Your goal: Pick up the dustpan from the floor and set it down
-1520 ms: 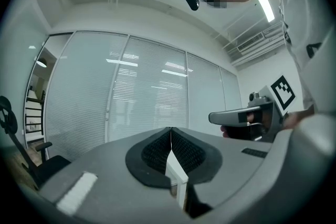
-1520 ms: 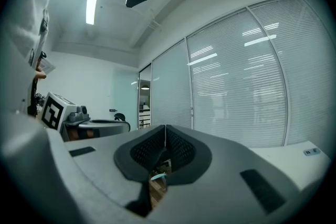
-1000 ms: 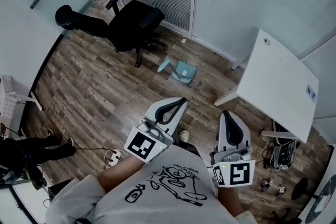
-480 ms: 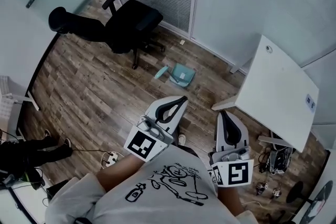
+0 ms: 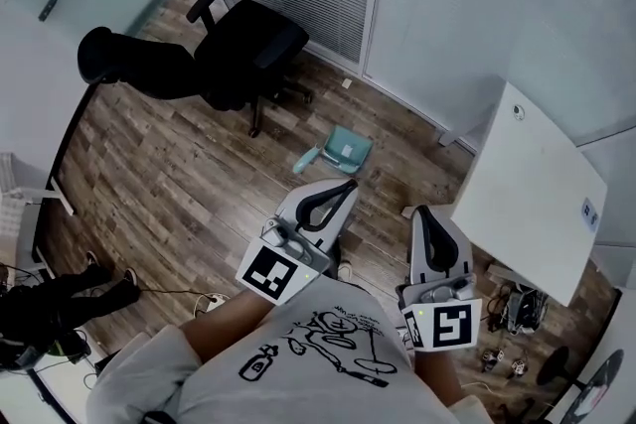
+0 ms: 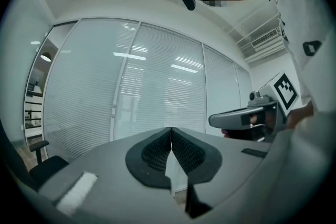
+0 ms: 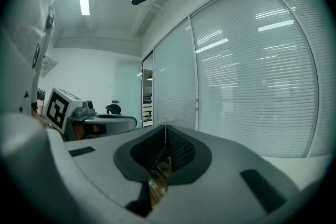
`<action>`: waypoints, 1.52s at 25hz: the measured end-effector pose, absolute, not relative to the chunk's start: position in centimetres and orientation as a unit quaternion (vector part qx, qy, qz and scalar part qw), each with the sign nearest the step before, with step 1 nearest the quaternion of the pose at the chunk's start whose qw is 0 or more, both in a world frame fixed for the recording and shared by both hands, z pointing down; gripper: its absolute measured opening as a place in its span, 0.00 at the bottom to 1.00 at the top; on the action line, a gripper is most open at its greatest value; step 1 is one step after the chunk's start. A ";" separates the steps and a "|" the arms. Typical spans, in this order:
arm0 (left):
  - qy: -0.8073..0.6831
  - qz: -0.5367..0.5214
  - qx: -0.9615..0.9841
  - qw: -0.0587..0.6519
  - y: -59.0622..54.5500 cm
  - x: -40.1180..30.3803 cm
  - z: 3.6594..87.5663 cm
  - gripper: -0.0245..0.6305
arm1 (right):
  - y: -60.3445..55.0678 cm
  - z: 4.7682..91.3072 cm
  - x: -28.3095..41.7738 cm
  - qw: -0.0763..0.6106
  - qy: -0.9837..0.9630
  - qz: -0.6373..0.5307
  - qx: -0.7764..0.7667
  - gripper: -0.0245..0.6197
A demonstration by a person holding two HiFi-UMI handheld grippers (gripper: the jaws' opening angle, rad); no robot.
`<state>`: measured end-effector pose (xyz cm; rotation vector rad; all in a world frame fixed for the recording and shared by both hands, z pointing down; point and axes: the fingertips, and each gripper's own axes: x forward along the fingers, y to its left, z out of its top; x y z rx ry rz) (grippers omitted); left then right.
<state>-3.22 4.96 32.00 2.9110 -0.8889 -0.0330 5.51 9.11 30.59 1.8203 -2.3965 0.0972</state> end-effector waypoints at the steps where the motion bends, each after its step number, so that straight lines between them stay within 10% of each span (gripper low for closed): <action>1: -0.292 -0.013 0.955 0.049 4.1 -3.2 31.9 0.04 | 8.2 30.5 5.5 0.066 -0.794 0.031 0.604 0.05; 38: -0.301 -0.027 0.953 0.035 -8.6 2.0 29.8 0.04 | -4.8 28.2 10.3 0.060 -0.803 0.004 0.593 0.05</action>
